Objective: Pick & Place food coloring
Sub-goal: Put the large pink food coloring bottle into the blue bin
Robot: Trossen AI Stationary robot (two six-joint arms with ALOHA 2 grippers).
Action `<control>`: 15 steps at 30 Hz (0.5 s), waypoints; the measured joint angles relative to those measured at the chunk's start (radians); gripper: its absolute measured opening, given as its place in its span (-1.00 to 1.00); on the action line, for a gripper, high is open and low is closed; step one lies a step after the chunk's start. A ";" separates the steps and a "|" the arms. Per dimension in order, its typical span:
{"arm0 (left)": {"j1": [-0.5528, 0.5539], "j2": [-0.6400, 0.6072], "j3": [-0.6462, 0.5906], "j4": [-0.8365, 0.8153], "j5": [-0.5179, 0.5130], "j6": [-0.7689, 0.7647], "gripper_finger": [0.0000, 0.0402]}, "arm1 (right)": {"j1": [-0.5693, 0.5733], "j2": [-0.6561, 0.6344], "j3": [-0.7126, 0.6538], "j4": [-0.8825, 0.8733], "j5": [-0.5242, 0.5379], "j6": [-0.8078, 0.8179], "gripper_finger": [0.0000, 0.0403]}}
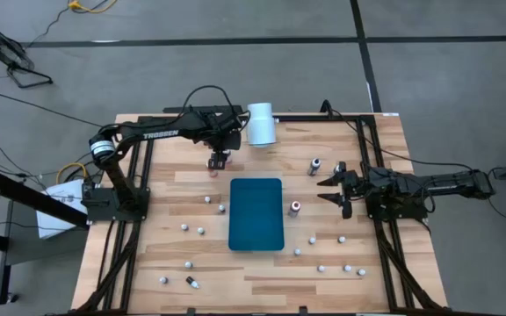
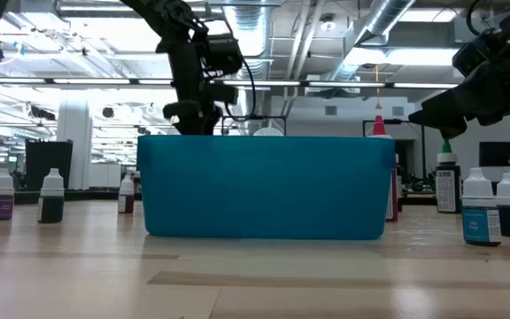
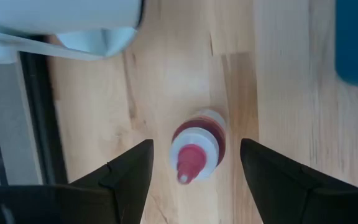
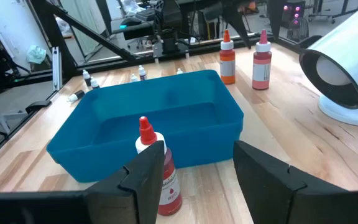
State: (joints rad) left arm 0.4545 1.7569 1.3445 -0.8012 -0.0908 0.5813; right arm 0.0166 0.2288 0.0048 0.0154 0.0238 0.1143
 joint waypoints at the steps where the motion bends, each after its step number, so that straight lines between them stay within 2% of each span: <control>1: 0.001 0.006 0.000 0.000 0.000 0.003 0.17 | 0.000 0.000 0.000 0.000 0.000 0.000 -0.09; 15: 0.005 0.025 -0.007 0.006 0.001 0.019 0.17 | 0.000 0.000 0.000 0.000 0.000 0.000 -0.09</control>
State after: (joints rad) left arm 0.4599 1.7815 1.3376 -0.7953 -0.0898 0.6008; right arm 0.0166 0.2291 0.0048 0.0154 0.0238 0.1143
